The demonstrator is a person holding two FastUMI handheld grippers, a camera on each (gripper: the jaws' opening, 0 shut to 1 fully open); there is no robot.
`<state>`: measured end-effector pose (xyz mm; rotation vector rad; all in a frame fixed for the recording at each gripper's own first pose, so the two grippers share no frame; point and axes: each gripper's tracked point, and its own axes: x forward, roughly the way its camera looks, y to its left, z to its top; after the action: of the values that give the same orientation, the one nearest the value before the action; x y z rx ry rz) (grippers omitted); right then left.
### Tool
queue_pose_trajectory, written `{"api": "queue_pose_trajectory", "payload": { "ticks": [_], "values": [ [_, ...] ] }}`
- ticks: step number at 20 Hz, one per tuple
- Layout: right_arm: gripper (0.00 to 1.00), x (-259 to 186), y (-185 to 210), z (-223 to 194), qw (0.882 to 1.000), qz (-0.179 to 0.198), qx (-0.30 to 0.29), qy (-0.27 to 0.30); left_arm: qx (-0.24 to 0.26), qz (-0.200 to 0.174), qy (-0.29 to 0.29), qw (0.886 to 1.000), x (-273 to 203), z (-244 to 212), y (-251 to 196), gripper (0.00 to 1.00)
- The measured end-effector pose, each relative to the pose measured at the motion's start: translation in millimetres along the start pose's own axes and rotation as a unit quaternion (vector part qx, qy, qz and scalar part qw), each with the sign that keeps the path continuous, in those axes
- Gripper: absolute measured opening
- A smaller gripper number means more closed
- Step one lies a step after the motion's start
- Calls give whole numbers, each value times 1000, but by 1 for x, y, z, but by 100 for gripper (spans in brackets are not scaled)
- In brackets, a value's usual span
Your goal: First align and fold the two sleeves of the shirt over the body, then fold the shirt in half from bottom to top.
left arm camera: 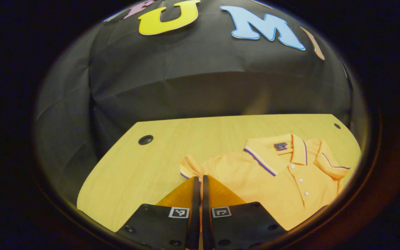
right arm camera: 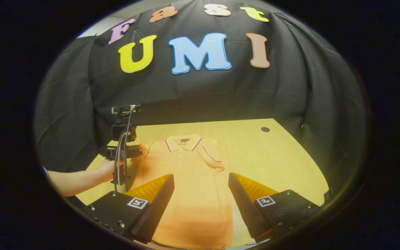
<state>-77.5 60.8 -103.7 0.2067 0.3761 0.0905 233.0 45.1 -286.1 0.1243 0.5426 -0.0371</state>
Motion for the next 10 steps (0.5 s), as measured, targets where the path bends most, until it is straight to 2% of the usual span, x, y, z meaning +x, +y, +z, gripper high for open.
{"api": "queue_pose_trajectory", "payload": {
  "ticks": [4, 10],
  "values": [
    [97, -1, -3, -6, 1000, -14, 13, 6, 27, -32, -4, 999, -2, 2, -32, 10],
    [97, -9, -6, -28, 997, -58, 40, 21, 60, -67, 9, 996, 5, -14, -63, 10]
  ]
}}
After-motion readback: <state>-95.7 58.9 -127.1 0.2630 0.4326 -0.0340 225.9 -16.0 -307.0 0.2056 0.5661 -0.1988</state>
